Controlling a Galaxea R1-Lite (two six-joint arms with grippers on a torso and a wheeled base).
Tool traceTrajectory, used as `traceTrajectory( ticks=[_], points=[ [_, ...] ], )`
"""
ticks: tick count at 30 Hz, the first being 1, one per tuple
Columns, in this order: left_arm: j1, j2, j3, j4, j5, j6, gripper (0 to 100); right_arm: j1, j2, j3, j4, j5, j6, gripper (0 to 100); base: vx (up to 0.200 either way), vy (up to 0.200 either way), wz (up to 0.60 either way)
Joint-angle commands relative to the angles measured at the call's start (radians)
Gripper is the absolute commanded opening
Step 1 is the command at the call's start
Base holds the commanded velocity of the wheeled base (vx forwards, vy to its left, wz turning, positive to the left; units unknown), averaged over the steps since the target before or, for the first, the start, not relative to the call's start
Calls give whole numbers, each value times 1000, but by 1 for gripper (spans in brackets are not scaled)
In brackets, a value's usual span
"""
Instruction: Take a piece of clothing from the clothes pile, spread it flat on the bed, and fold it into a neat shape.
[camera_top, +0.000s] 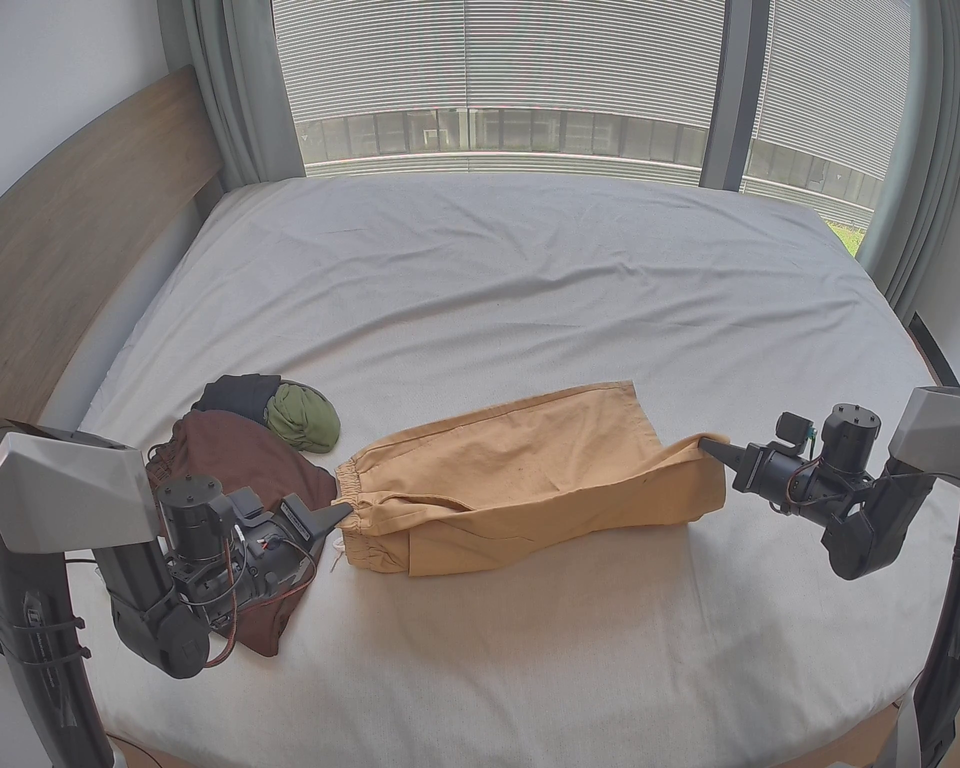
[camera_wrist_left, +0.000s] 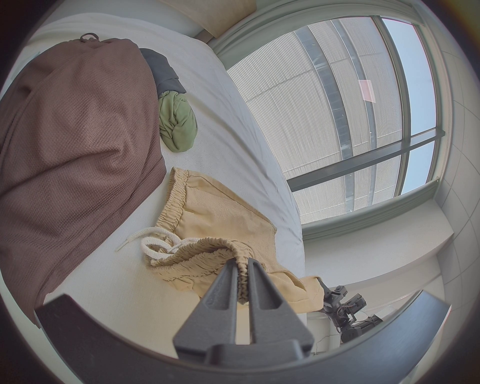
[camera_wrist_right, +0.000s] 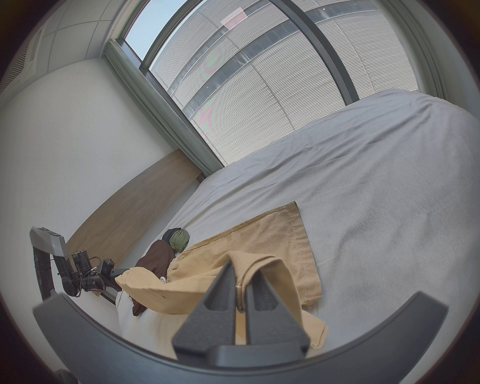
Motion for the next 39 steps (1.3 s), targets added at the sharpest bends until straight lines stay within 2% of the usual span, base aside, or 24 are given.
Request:
traceTrajectory(
  ticks=[1,7,19,28,39],
  points=[
    [1,8,-8,0,6,0,0,6,-22,-72,55,0,0,0,0,0,0],
    [5,42,-46,0,64,-1,0,12,-22,-161,146,0,0,0,0,0,0],
    [15,49,-69,0,71,-34,0,21,-22,-310,322,0,-2,0,0,0,0],
    [23,72,-109,0,116,-38,0,27,-6,-479,481,-1,-5,0,0,0,0],
    [38,103,-146,0,153,-38,0,30,34,-556,521,-3,-9,0,0,0,0]
  ],
)
